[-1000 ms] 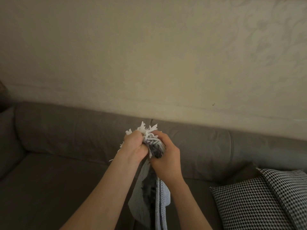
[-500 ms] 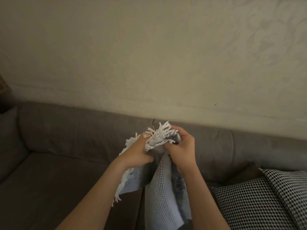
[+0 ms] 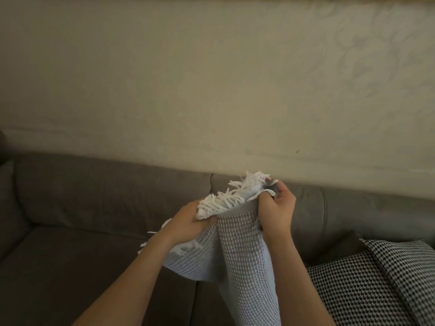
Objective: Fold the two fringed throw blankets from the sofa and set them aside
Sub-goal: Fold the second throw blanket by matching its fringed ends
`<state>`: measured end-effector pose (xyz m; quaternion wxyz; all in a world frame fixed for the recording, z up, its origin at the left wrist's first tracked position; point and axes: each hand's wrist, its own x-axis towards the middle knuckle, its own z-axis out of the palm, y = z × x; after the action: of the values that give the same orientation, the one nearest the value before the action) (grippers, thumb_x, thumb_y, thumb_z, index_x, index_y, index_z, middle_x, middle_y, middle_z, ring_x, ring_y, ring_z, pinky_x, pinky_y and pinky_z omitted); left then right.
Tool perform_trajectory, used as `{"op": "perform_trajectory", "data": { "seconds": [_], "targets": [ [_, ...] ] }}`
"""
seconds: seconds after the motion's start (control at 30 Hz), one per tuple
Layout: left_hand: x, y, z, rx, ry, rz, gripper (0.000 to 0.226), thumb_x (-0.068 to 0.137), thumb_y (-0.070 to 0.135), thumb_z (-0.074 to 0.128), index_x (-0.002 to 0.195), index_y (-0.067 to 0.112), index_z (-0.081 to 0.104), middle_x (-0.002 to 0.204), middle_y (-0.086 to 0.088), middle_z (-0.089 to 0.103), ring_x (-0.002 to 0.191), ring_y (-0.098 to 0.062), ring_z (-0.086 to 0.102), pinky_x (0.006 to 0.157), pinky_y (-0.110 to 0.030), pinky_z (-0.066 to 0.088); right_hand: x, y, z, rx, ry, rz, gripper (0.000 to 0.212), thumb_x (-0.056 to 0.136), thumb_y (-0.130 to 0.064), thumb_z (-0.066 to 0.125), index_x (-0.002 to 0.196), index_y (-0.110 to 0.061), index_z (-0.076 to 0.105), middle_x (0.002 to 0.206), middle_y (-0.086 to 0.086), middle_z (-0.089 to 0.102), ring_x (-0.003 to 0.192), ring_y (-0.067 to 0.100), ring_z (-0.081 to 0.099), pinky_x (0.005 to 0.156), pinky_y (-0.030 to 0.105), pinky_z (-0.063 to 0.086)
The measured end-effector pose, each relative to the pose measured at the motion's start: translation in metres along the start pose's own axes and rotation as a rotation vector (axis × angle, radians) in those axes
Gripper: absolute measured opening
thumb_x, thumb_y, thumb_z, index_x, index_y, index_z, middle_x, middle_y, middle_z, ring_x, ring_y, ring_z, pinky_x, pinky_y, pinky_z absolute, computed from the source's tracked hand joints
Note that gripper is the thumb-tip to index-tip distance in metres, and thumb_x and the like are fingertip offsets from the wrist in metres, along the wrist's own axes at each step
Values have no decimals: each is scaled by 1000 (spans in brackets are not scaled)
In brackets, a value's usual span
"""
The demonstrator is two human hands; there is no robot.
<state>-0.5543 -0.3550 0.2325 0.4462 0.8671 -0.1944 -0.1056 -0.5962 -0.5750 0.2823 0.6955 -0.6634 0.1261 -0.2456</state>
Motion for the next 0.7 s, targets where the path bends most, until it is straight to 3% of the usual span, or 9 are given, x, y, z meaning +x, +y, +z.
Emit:
{"op": "perform_trajectory", "data": {
  "seconds": [0.07, 0.13, 0.2, 0.3, 0.4, 0.5, 0.6, 0.67, 0.7],
  "targets": [
    [5, 5, 2, 17, 38, 25, 38, 104, 36, 67, 141, 36, 65, 138, 27, 66, 129, 6, 59, 114, -26, 46, 7, -1, -5, -145, 56, -67, 42, 87, 11, 46, 105, -16, 72, 77, -8, 68, 54, 3, 54, 51, 25, 45],
    [9, 15, 0, 72, 71, 29, 30, 102, 41, 68, 131, 34, 71, 127, 26, 71, 118, 8, 64, 105, -23, 50, 12, 2, -9, -296, 104, -87, 55, 88, 8, 49, 132, -21, 62, 102, -4, 68, 76, 12, 65, 66, 34, 56],
    [14, 25, -3, 151, 82, 52, 24, 99, 47, 70, 118, 33, 75, 114, 24, 75, 104, 9, 68, 92, -21, 54, 12, 7, -6, -422, 129, -121, 70, 83, 13, 50, 143, -22, 51, 127, 3, 52, 97, 18, 58, 86, 38, 54],
    [17, 40, -6, 269, 57, 148, 16, 96, 44, 74, 102, 29, 75, 97, 18, 77, 88, 6, 70, 77, -25, 56, 0, 9, 2, -692, 199, -314, 85, 63, 16, 52, 141, -19, 52, 144, 13, 36, 122, 29, 43, 104, 49, 42],
    [20, 48, -8, 354, 48, 190, 16, 93, 35, 74, 80, 28, 68, 79, 13, 73, 75, -1, 68, 68, -32, 53, -14, 11, 8, -645, -21, -596, 77, 64, 11, 52, 138, -9, 58, 151, 15, 45, 142, 32, 42, 119, 45, 34],
    [20, 55, -14, 408, 14, 178, 27, 91, 31, 70, 67, 21, 61, 65, 5, 66, 62, -11, 64, 58, -36, 49, -26, 21, 16, -626, -360, -685, 80, 67, -1, 57, 147, -9, 52, 153, 7, 52, 152, 27, 39, 127, 44, 26],
    [18, 56, -23, 377, -46, 142, 35, 89, 35, 76, 62, 19, 61, 57, 3, 61, 49, -9, 51, 49, -28, 41, -25, 38, 22, -715, -511, -592, 83, 66, -12, 60, 148, -15, 50, 141, 1, 63, 140, 21, 51, 124, 42, 32],
    [16, 52, -28, 329, -58, 131, 37, 84, 39, 83, 61, 21, 60, 57, 6, 58, 50, -6, 46, 50, -26, 37, -20, 43, 25, -732, -504, -536, 50, 66, -15, 59, 115, -21, 63, 101, -4, 71, 97, 22, 66, 90, 39, 51],
    [15, 50, -29, 306, -51, 127, 36, 82, 43, 86, 64, 22, 63, 59, 6, 62, 52, -7, 49, 52, -29, 40, -18, 44, 27, -759, -482, -512, 26, 66, -18, 57, 91, -25, 58, 78, -8, 64, 72, 21, 60, 68, 35, 47]
  ]
}}
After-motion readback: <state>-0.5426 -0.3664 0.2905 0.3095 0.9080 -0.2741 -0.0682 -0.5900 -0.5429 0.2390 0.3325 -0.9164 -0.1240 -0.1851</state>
